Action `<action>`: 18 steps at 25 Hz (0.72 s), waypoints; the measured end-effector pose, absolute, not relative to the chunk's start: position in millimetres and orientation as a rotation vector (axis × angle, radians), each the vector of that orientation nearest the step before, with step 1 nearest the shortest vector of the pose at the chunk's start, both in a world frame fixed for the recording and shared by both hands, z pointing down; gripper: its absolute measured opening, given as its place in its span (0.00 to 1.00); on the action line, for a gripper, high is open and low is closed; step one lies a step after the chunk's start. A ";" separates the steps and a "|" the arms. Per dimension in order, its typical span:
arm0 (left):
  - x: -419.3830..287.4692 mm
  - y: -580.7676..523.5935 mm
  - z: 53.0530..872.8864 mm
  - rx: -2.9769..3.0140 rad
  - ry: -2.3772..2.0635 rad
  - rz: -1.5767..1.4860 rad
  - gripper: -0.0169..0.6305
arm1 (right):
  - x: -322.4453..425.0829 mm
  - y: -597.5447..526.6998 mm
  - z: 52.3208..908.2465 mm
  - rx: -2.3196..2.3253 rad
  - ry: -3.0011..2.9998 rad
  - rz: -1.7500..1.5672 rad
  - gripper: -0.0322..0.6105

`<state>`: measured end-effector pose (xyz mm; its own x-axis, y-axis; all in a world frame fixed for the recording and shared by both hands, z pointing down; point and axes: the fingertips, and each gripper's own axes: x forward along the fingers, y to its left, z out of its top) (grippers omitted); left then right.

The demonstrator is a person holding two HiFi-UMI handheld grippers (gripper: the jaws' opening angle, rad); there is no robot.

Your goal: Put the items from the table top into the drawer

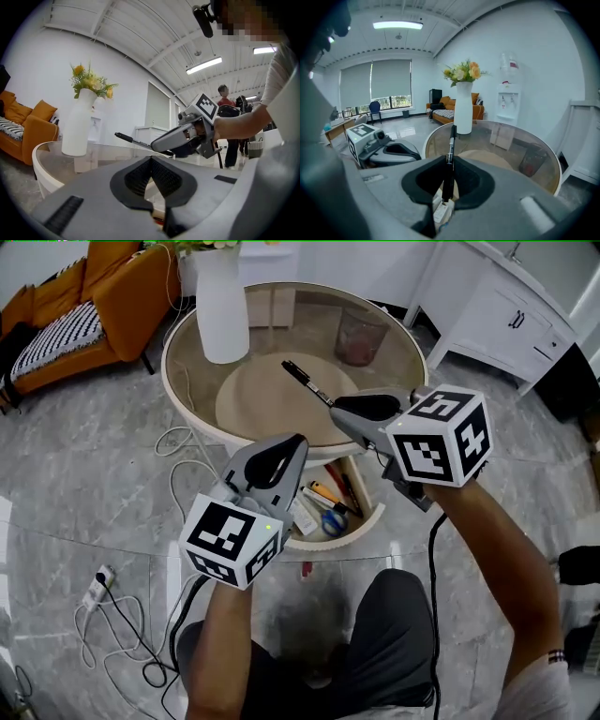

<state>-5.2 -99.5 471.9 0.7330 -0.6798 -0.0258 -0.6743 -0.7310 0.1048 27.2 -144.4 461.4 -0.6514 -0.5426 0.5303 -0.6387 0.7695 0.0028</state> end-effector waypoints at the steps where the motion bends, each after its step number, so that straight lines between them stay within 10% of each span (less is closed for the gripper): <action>1: -5.1 -96.8 473.6 2.850 -1.115 -0.087 0.03 | 28.3 -137.6 458.6 0.878 -2.462 0.250 0.13; 18: -11.7 -55.8 511.2 2.864 -1.175 -0.154 0.03 | 55.2 -39.9 500.3 0.739 -2.500 0.228 0.13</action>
<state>-11.7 -55.8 511.2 0.7078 -0.7023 -0.0758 -0.6981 -0.7118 0.0767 55.2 -39.9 500.3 -0.7167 -0.4599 0.5242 -0.5471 0.8370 -0.0137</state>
